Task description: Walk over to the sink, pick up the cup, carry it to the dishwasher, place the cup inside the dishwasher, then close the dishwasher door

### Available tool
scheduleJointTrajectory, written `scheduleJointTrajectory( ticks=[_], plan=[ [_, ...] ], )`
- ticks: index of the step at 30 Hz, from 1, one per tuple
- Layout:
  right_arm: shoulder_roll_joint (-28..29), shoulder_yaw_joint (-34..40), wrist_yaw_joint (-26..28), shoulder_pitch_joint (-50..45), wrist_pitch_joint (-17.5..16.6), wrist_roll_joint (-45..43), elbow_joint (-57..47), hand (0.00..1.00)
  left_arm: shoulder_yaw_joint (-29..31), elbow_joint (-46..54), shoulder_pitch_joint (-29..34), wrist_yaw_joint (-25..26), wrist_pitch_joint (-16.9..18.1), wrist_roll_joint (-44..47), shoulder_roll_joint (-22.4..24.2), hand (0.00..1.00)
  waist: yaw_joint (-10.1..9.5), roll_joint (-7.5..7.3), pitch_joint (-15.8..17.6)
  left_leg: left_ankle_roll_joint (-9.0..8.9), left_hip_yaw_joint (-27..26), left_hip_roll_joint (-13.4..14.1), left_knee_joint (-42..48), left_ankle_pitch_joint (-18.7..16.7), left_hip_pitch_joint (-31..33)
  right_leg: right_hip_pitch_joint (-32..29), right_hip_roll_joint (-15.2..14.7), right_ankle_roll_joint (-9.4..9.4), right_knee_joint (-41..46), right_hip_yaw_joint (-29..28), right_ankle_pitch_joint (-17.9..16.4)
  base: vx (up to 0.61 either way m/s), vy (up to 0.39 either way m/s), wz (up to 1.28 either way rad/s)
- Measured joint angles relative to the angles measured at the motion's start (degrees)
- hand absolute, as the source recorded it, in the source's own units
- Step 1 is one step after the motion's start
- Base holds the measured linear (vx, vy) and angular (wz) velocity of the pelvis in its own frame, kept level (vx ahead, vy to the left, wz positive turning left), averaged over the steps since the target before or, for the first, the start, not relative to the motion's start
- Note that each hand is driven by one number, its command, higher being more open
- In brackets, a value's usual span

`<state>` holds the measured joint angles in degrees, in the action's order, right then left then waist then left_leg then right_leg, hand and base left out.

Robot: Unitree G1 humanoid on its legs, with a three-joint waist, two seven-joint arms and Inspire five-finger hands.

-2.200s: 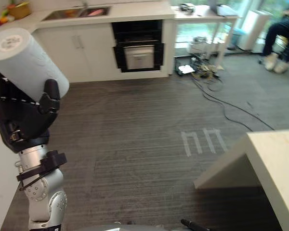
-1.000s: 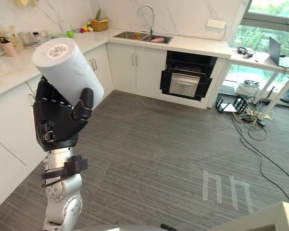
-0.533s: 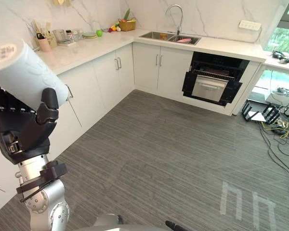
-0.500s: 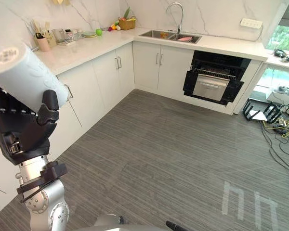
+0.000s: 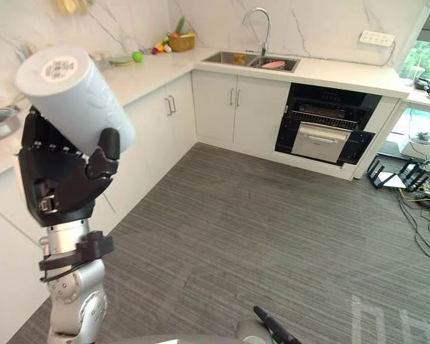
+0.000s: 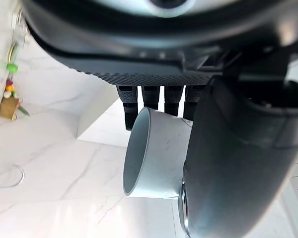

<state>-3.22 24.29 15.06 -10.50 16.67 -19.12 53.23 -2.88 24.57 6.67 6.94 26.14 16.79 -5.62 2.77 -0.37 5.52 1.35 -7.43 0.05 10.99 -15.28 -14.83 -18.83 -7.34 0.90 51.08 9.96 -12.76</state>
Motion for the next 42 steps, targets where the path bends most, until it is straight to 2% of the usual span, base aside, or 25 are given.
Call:
scheduleJointTrajectory(
  ticks=[2, 4, 5, 7, 10, 12, 14, 15, 16, 17, 18, 20, 22, 24, 25, 28, 29, 30, 33, 34, 36, 37, 39, 41, 42],
  plan=[
    [0.3, -0.4, 0.2, -0.4, 0.2, -0.1, -1.5, 1.0, -1.5, -0.9, -1.3, -1.0, -1.4, 0.1, 1.2, 0.0, 0.07, 0.43, 0.8, -1.64, 0.7, 2.4, 0.6, -1.5, -3.0, -0.2, 1.1, 0.68, -11.0, 0.2, 1.1, 0.51, -0.184, 0.45],
    [0.2, -2.5, 0.2, -1.0, 0.4, -0.1, -2.7, 1.0, -2.5, -0.6, -1.2, -2.2, -1.5, 0.0, 1.3, 0.0, -0.04, -0.42, 0.9, -4.44, 0.7, 3.6, 3.5, -5.0, -4.6, 0.8, 1.7, 0.66, -23.1, -2.9, 7.9, 0.53, -0.243, 0.34],
    [-0.6, -3.5, 0.2, -0.8, 0.5, -0.1, -2.4, 1.0, -2.4, -0.6, -0.5, -2.8, -1.0, -0.1, 1.7, 0.0, -0.38, -0.36, 0.9, -6.03, 0.8, 5.2, 5.9, -7.9, -5.9, 1.0, 2.0, -1.27, -22.2, -2.6, 14.0, 0.51, -0.257, 0.04],
    [-2.3, -5.3, 0.7, 0.7, 1.1, 0.0, -2.7, 1.0, -2.6, -0.6, 0.4, -2.7, -1.4, -0.1, 3.2, 0.0, -0.4, 2.09, 1.4, -5.26, 0.6, 8.2, 8.9, -7.7, -5.5, 1.5, 4.4, -2.66, -20.6, -1.5, 10.6, 0.51, -0.304, -0.01],
    [-3.5, -8.0, 0.6, 1.9, 3.4, -0.1, -3.0, 1.0, -3.4, -0.5, 0.3, -2.4, -1.4, -1.1, 3.2, 0.0, -0.31, 2.29, 1.5, -4.56, 1.4, 9.6, 11.3, -2.4, -4.9, 2.1, 5.6, -3.83, -19.4, -0.2, 6.1, 0.35, -0.261, 0.01],
    [-4.0, -8.2, 0.4, 2.0, 4.8, -0.6, -3.2, 1.0, -3.5, -0.4, 0.3, -2.2, -1.4, -1.0, 3.6, 0.0, -0.47, 3.0, 2.0, -5.11, 2.9, 11.6, 23.9, 2.0, -0.3, 5.2, 7.4, -4.89, -21.1, 0.5, 4.4, 0.27, -0.232, -0.09],
    [-5.2, -8.5, -0.1, 0.3, 6.2, -1.8, -4.4, 1.0, -4.1, -0.4, 1.5, -2.3, -1.4, -1.0, 5.3, 0.0, -1.18, 4.92, 2.9, -6.92, 5.6, 15.8, 44.3, 20.8, 10.7, 12.6, 10.4, -4.96, -28.0, 1.9, 4.4, 0.25, -0.119, -0.13],
    [-5.6, -9.1, -0.5, -0.5, 6.3, -2.0, -4.8, 1.0, -4.4, -0.2, 1.7, -2.3, -1.4, -1.0, 5.7, 0.0, -1.74, 5.09, 2.9, -6.94, 5.4, 16.6, 52.3, 20.9, 15.9, 14.8, 10.6, -5.1, -30.3, 2.5, 4.4, 0.27, -0.043, -0.13],
    [-5.5, -9.2, -1.1, -1.6, 6.3, -2.1, -5.2, 1.0, -4.4, -0.2, 1.9, -2.4, -1.4, -1.0, 5.7, 0.0, -2.06, 4.96, 3.0, -5.73, 4.3, 16.7, 58.7, 17.3, 22.6, 17.6, 10.8, -5.1, -32.6, 2.9, 4.4, 0.26, -0.049, -0.1],
    [-5.6, -9.5, -1.3, -2.0, 6.3, -2.1, -5.2, 1.0, -4.2, -0.2, 2.1, -2.4, -1.4, -0.9, 5.6, 0.0, -2.43, 4.85, 3.0, -4.02, 1.7, 16.8, 58.9, 14.0, 25.6, 19.8, 10.8, -5.1, -34.5, 2.9, 4.4, 0.32, -0.084, -0.25],
    [-6.0, -10.1, -1.2, -2.3, 6.6, -2.1, -5.2, 1.0, -4.0, 0.2, 2.1, -2.6, -1.4, -0.6, 5.4, 0.0, -3.59, 4.83, 2.8, -2.94, -1.7, 16.8, 54.5, 9.9, 28.1, 22.0, 10.8, -5.1, -36.3, 2.6, 4.4, 0.29, -0.073, -0.37],
    [-6.1, -10.2, -1.1, -2.4, 6.9, -2.0, -4.6, 1.0, -3.6, 0.9, 2.3, -3.4, -1.2, 0.2, 5.2, 0.0, -4.57, 4.67, 2.2, -3.09, -4.7, 16.2, 41.1, 6.0, 29.0, 23.8, 11.1, -5.21, -37.8, 1.5, 4.3, 0.33, -0.033, -0.5],
    [-6.6, -11.8, -1.2, -1.6, 6.8, -1.9, -3.1, 1.0, -2.8, 1.1, 3.9, -3.5, -0.8, 0.2, 5.3, 0.0, -4.98, 4.38, 1.6, -3.63, -3.5, 13.5, 22.7, 5.4, 27.3, 24.7, 11.0, -4.97, -38.0, -1.3, 3.3, 0.39, 0.021, -0.66],
    [-6.7, -13.5, -1.4, -0.8, 6.7, -1.9, -1.6, 1.0, -2.8, 0.4, 6.7, -3.5, -0.5, 0.2, 5.5, 0.0, -5.34, 3.16, 1.0, -4.54, 2.6, 10.0, 4.6, 8.1, 25.4, 25.5, 9.5, -3.73, -37.8, -5.6, 1.5, 0.44, 0.112, -0.83],
    [-6.7, -13.4, -1.6, -0.8, 6.7, -1.8, -1.5, 1.0, -3.0, -0.1, 7.2, -3.5, -0.5, 0.1, 5.7, 0.0, -5.62, 3.12, 1.0, -4.69, 3.3, 9.9, 3.7, 8.4, 25.4, 26.1, 9.2, -3.24, -37.5, -6.7, 0.9, 0.46, 0.187, -0.89],
    [-6.7, -13.3, -3.3, -1.1, 6.8, -1.6, -0.5, 1.0, -4.2, -0.6, 8.6, -3.9, -0.1, 0.2, 5.7, 0.0, -6.26, 3.06, 0.9, -3.77, 3.2, 9.7, 8.5, 11.7, 26.0, 28.7, 7.1, 0.91, -33.9, -11.1, -4.0, 0.5, 0.325, -0.72],
    [-6.1, -12.0, -4.3, -1.2, 6.7, -1.6, 0.5, 1.0, -4.4, -0.7, 8.3, -4.5, 0.4, 0.3, 4.9, 0.0, -6.09, 2.33, -0.1, -5.46, 2.5, 8.3, 12.7, 11.8, 26.4, 29.0, 5.1, 2.63, -31.3, -12.2, -6.8, 0.58, 0.487, -0.14],
    [-5.0, -9.6, -5.0, -1.4, 6.3, -1.6, 1.9, 1.0, -4.7, -1.8, 7.2, -5.1, 0.5, 0.4, 3.9, 0.0, -4.96, 0.79, -1.1, -4.08, 2.4, 6.2, 16.6, 8.3, 27.1, 29.0, 2.8, 4.0, -29.0, -12.0, -8.1, 0.56, 0.485, 0.06],
    [-3.8, -6.0, -5.4, -1.3, 4.9, -3.3, 4.8, 1.0, -5.7, -6.6, 3.7, -6.5, -0.5, 2.7, 1.6, 0.0, -4.73, -1.44, -2.6, -1.74, 1.5, 2.3, 17.6, 4.3, 24.7, 25.7, -0.8, 5.42, -16.9, -11.5, -7.2, 0.41, 0.355, 0.15],
    [-3.3, -4.2, -5.5, -0.8, 3.8, -5.8, 5.4, 1.0, -5.7, -7.1, 3.0, -6.5, -2.3, 4.2, 0.6, 0.0, -4.7, -3.2, -1.5, -0.08, 0.1, -0.7, 14.9, 1.9, 19.3, 18.9, -4.8, 5.02, 0.0, -11.1, 1.2, 0.29, 0.257, -0.15],
    [-3.3, -4.4, -5.4, -1.2, 3.6, -6.1, 4.8, 1.0, -7.0, -7.1, 3.3, -6.3, -2.5, 4.5, -0.2, 0.0, -4.63, -3.1, -1.8, 0.67, -0.5, -1.2, 12.3, 1.3, 16.2, 14.2, -6.3, 0.74, 7.8, -10.1, 11.9, 0.25, 0.196, -0.19],
    [-2.8, -4.2, -5.4, -1.3, 3.0, -6.3, 4.1, 1.0, -7.8, -6.5, 3.3, -6.1, -2.3, 4.0, -0.6, 0.0, -4.09, -2.74, -1.9, 1.09, -0.9, -0.8, 9.2, 1.3, 13.3, 10.0, -6.0, -0.76, 13.5, -9.7, 12.0, 0.29, 0.172, -0.22],
    [-1.6, -4.5, -4.7, -1.0, 2.8, -6.2, 1.8, 1.0, -8.8, -6.3, 2.6, -5.1, -1.8, 3.5, -0.8, 0.0, -2.44, -2.5, -1.9, 1.27, -1.6, 0.5, 5.1, 2.0, 9.4, 4.7, -3.6, -0.82, 14.1, -6.8, 7.0, 0.31, 0.133, -0.21],
    [0.4, -4.5, -4.3, -1.6, 2.1, -6.1, -0.8, 1.0, -11.2, -6.3, 1.0, -4.8, -2.5, 3.5, -1.0, 0.0, -1.68, -2.29, -1.8, -0.39, -2.8, 2.1, 0.5, 2.8, 3.9, 2.3, -0.5, 0.16, 2.9, 0.1, 1.8, 0.41, 0.055, -0.25],
    [0.5, -4.5, -4.3, -1.7, 1.9, -6.2, -1.2, 1.0, -11.7, -6.3, 0.4, -4.8, -2.7, 3.5, -0.9, 0.0, -1.45, -2.27, -1.8, -0.8, -2.9, 2.3, -0.2, 2.7, 2.8, 2.3, 0.2, 0.08, -0.9, 1.8, 1.6, 0.55, -0.002, -0.15]
  ],
)
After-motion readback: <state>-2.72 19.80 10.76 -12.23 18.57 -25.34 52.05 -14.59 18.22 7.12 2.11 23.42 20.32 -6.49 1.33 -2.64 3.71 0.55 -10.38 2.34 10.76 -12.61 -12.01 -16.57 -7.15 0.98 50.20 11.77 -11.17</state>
